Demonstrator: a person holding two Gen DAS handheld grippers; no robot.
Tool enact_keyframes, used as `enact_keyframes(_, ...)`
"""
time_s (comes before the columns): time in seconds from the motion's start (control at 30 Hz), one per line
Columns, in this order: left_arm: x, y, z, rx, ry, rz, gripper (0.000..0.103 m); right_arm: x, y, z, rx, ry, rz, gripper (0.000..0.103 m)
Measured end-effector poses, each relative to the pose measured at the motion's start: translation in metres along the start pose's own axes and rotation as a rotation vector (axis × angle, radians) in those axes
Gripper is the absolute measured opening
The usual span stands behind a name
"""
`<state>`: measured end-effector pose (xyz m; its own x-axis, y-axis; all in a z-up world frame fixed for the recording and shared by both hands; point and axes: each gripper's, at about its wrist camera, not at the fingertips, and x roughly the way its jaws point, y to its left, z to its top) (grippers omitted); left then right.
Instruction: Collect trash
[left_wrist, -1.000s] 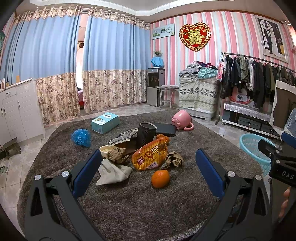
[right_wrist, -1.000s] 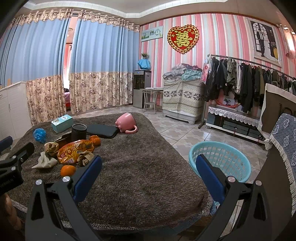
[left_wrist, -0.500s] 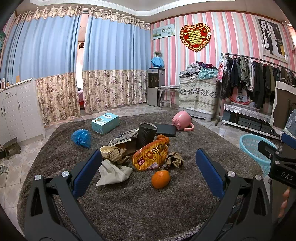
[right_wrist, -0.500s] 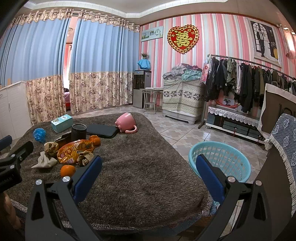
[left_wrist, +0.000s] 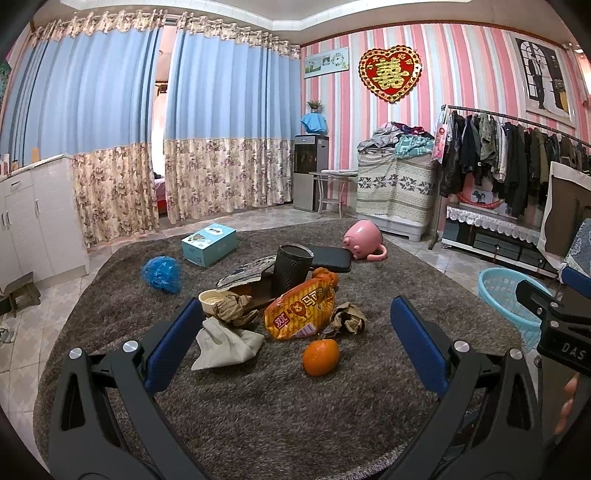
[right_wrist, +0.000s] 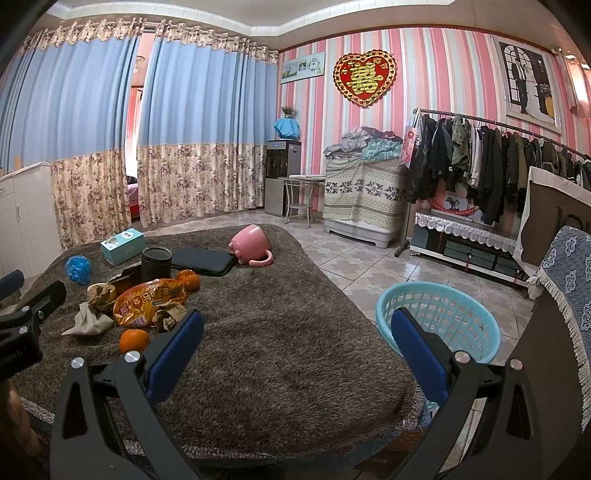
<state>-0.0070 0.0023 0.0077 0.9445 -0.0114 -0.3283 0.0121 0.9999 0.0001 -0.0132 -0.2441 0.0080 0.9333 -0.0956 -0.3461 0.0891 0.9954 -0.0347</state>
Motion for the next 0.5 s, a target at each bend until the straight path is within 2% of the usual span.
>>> enact_keyframes(0.2,-0.0021,0.0004,0.0,0.0,-0.025,0.016,0.098,0.0,0.0005,0.0,-0.001,-0.001,0.0,0.099)
enact_keyframes(0.5,0.0002,0.0006,0.0013,0.0,-0.02,0.018,0.098,-0.0027,-0.0021,-0.0001,0.003,-0.003,-0.003,0.099)
